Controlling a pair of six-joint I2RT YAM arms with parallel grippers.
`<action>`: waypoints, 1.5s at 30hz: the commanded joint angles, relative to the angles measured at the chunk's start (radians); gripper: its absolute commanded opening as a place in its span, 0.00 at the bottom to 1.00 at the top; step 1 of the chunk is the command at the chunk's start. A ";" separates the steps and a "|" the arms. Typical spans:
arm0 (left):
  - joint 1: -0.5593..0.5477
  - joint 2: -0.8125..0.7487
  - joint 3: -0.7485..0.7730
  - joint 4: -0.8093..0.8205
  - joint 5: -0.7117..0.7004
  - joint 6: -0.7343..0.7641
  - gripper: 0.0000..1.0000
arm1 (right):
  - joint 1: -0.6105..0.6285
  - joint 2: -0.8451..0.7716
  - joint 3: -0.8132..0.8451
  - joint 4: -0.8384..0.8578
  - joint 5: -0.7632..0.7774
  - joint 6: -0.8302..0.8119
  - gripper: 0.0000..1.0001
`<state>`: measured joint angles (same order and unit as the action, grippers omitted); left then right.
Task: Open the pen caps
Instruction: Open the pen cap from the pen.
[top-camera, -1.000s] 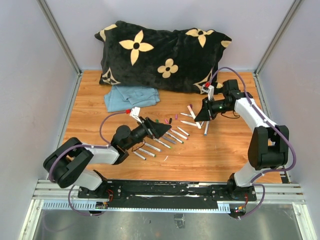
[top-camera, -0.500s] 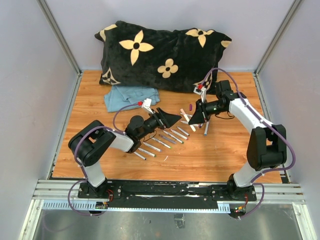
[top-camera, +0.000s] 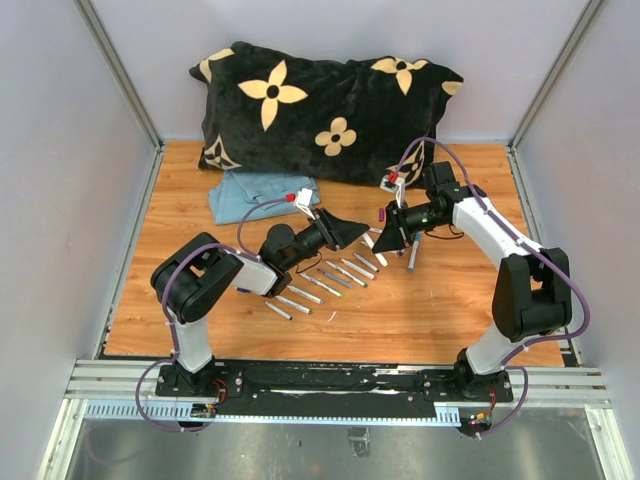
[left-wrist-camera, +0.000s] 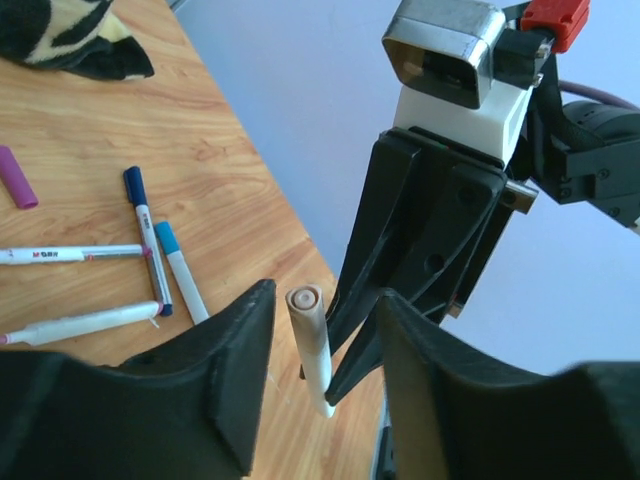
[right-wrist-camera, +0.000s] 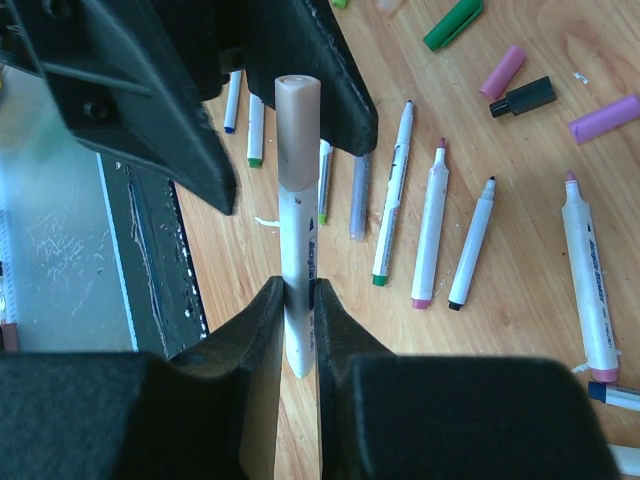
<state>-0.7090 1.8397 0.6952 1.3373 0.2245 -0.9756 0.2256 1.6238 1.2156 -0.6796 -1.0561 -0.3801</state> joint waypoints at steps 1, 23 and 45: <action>0.000 0.024 0.026 0.051 0.041 -0.013 0.43 | 0.024 0.003 -0.005 -0.022 -0.026 -0.028 0.01; -0.020 -0.002 -0.037 0.189 0.040 -0.078 0.00 | 0.065 -0.038 -0.027 0.029 -0.029 0.013 0.37; 0.319 -0.264 -0.048 0.066 -0.061 -0.016 0.00 | 0.141 0.017 0.006 -0.077 -0.060 -0.115 0.01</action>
<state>-0.3893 1.6489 0.6395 1.4578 0.1818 -1.0435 0.3237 1.6363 1.2102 -0.7155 -1.1255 -0.4545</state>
